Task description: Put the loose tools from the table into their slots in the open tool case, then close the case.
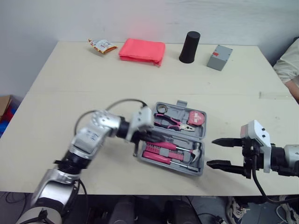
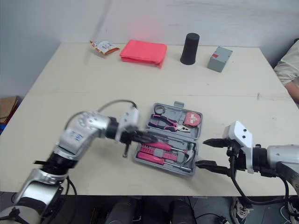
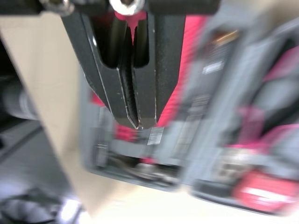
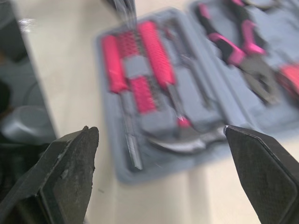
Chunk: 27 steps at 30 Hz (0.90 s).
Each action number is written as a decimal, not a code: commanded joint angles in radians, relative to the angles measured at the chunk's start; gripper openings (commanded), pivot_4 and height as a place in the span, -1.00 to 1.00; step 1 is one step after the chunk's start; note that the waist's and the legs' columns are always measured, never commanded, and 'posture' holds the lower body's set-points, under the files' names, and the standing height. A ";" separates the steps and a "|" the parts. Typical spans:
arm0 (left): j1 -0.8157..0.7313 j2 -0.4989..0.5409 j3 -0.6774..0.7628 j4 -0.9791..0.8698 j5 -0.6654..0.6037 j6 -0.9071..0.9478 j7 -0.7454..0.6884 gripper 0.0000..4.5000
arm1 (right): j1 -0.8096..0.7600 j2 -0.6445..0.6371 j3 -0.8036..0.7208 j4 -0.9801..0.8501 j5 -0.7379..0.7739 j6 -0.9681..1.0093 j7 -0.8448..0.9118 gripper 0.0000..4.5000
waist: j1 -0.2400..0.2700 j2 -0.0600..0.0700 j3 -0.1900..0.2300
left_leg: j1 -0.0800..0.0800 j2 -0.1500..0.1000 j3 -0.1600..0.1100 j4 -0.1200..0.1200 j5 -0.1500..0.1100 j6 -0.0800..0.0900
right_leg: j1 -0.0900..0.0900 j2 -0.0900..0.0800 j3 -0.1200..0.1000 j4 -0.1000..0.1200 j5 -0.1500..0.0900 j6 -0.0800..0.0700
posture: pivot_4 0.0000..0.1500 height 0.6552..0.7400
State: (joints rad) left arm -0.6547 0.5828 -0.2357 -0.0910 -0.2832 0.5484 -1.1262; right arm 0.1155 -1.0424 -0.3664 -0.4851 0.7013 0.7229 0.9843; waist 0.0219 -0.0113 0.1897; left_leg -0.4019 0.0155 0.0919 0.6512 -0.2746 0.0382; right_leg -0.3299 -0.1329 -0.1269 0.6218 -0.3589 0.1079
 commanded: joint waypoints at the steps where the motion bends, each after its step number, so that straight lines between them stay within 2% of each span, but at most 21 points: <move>1: 0.027 0.029 0.031 0.124 0.048 -0.093 0.023 -0.99 | -0.021 0.025 0.027 0.076 -0.114 -0.093 -0.045 1.00 | 0.001 0.000 0.000 | 0.000 0.000 0.000 0.000 0.000 0.000 | 0.000 0.000 0.000 0.000 0.000 0.000 | 1.00 0.89; 2: 0.027 0.029 0.034 0.157 0.058 -0.114 0.030 -0.99 | -0.030 0.031 0.045 0.098 -0.138 -0.110 -0.050 1.00 | 0.002 0.000 0.000 | 0.000 0.000 0.000 0.000 0.000 0.000 | 0.000 0.001 0.000 0.000 0.000 0.000 | 1.00 0.89; 5: 0.006 0.000 0.030 0.294 0.103 -0.200 0.062 -1.00 | -0.060 0.057 0.111 0.149 -0.207 -0.164 -0.060 0.64 | 0.006 0.000 0.000 | -0.001 0.000 0.000 0.000 0.000 0.000 | -0.002 0.001 0.000 0.001 0.000 0.000 | 1.00 0.89; 12: -0.097 -0.135 -0.024 0.582 0.209 -0.369 0.108 -1.00 | -0.199 0.134 0.262 0.256 -0.319 -0.215 -0.096 -0.86 | 0.007 0.000 0.001 | -0.006 -0.004 0.003 0.002 0.002 0.002 | -0.009 0.001 -0.002 0.006 0.001 0.002 | 1.00 0.89; 13: -0.107 -0.150 -0.028 0.599 0.214 -0.381 0.102 -1.00 | -0.205 0.141 0.271 0.255 -0.325 -0.217 -0.096 -0.96 | 0.006 0.000 0.001 | -0.006 -0.004 0.003 0.002 0.002 0.002 | -0.010 0.001 -0.003 0.006 0.001 0.002 | 1.00 0.89; 19: -0.144 -0.205 -0.037 0.687 0.238 -0.435 0.071 -1.00 | -0.199 0.183 0.301 0.211 -0.332 -0.209 -0.104 -0.96 | 0.004 0.000 0.000 | -0.006 -0.003 0.003 0.001 0.002 0.001 | -0.010 0.002 -0.005 0.006 0.001 0.002 | 1.00 0.89; 27: -0.064 -0.187 -0.037 0.565 0.221 -0.381 0.014 -1.00 | -0.226 0.259 0.348 0.150 -0.350 -0.173 -0.163 -0.96 | -0.004 0.000 0.000 | -0.005 -0.003 0.003 0.000 0.002 0.001 | -0.010 0.002 -0.005 0.006 0.001 0.002 | 1.00 0.89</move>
State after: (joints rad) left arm -0.7485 0.4088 -0.2420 0.5208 -0.0609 0.1521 -1.0776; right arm -0.0945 -0.7979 -0.0393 -0.2787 0.3454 0.5572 0.8216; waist 0.0183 -0.0115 0.1901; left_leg -0.4068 0.0131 0.0954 0.6512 -0.2721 0.0393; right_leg -0.3399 -0.1312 -0.1314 0.6281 -0.3579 0.1097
